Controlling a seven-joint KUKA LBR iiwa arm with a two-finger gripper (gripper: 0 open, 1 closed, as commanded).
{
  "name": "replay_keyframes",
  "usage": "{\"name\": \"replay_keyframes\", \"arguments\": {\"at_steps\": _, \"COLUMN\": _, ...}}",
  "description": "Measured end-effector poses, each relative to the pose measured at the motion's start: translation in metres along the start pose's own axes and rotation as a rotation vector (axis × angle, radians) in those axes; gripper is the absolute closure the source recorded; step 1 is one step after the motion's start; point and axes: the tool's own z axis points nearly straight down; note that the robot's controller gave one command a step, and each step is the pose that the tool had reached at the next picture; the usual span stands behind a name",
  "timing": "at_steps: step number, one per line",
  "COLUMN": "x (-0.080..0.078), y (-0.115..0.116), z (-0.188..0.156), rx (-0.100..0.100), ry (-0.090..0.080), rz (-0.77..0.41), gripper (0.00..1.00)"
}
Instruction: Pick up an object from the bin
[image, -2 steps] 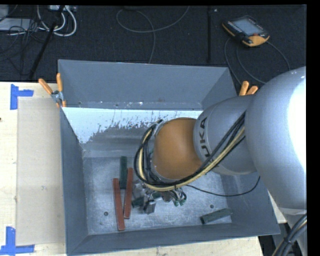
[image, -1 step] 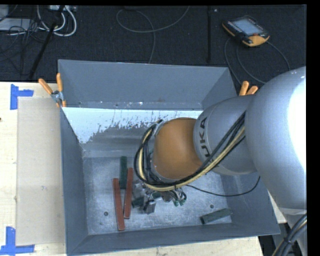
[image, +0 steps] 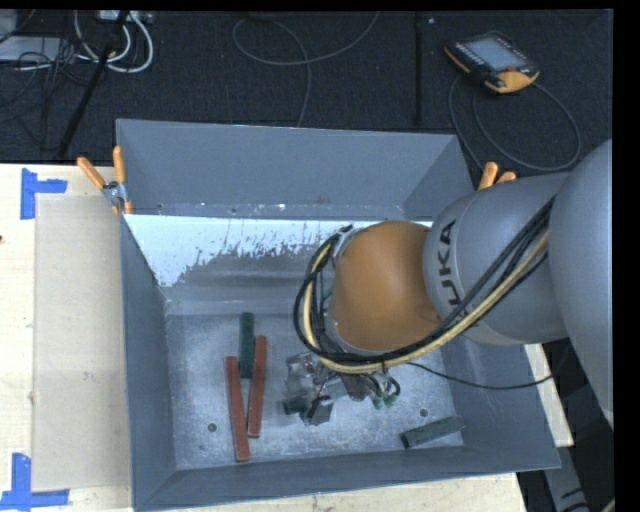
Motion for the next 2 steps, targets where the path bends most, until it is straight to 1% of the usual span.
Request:
{"name": "replay_keyframes", "arguments": {"at_steps": 1, "x": -0.01, "y": -0.017, "z": -0.024, "rx": 0.002, "ry": -0.021, "rz": 0.016, "gripper": 1.0}}
{"name": "replay_keyframes", "arguments": {"at_steps": 2, "x": 0.0, "y": -0.002, "z": -0.11, "rx": 0.001, "ry": -0.009, "rz": 0.054, "gripper": 1.0}}
